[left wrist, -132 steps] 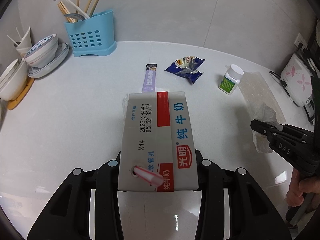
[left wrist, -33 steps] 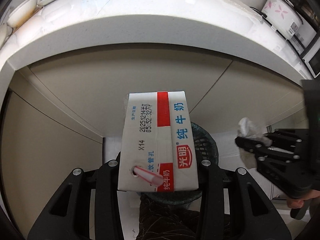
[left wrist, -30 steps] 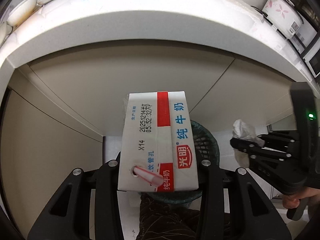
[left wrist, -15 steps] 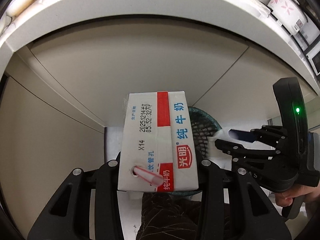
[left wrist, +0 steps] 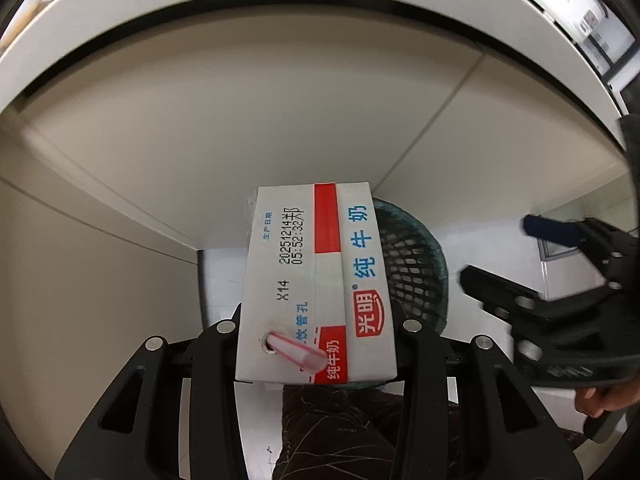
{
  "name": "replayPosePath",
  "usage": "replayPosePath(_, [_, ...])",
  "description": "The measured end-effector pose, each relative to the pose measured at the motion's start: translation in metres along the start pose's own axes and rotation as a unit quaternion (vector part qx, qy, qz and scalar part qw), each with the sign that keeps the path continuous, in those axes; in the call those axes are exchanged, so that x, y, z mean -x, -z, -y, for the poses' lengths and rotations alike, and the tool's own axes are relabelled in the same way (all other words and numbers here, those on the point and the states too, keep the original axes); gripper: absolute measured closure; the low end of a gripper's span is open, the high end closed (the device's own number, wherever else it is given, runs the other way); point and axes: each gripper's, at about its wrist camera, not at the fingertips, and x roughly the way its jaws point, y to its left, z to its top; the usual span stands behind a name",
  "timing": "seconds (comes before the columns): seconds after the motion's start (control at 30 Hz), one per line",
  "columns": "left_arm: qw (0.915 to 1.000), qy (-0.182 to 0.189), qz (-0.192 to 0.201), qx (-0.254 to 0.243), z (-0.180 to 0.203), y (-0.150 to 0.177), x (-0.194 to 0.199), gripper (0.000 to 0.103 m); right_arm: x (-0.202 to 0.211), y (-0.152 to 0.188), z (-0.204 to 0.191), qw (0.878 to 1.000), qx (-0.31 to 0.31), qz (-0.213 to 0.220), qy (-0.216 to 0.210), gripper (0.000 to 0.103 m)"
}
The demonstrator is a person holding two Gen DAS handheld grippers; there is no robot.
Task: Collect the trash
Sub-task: 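Open right tool to drop tissue while left tool drops milk carton into bin, then raise both open tools back over the counter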
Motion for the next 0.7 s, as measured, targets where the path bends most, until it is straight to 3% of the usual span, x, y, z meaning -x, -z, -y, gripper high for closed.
replayPosePath(0.3, [0.9991,0.015,-0.028,-0.029,0.048,-0.009,-0.036,0.064,0.032,0.028,0.067,0.996,-0.069,0.026,0.05,0.008])
replayPosePath(0.53, [0.9981,0.017,-0.037,-0.045,0.065,-0.005,-0.05,0.062,0.048,0.047,0.1,0.992,-0.108,0.031,0.056,0.008])
replayPosePath(0.6, [0.998,0.017,-0.041,-0.045,0.068,-0.004,-0.051,0.059,0.052,0.05,0.104,0.992,-0.112,0.033,0.051,0.008])
replayPosePath(0.7, [0.9986,0.012,-0.031,-0.042,0.072,-0.004,-0.049,0.043,0.059,0.048,0.107,0.992,-0.117,0.037,0.043,0.008])
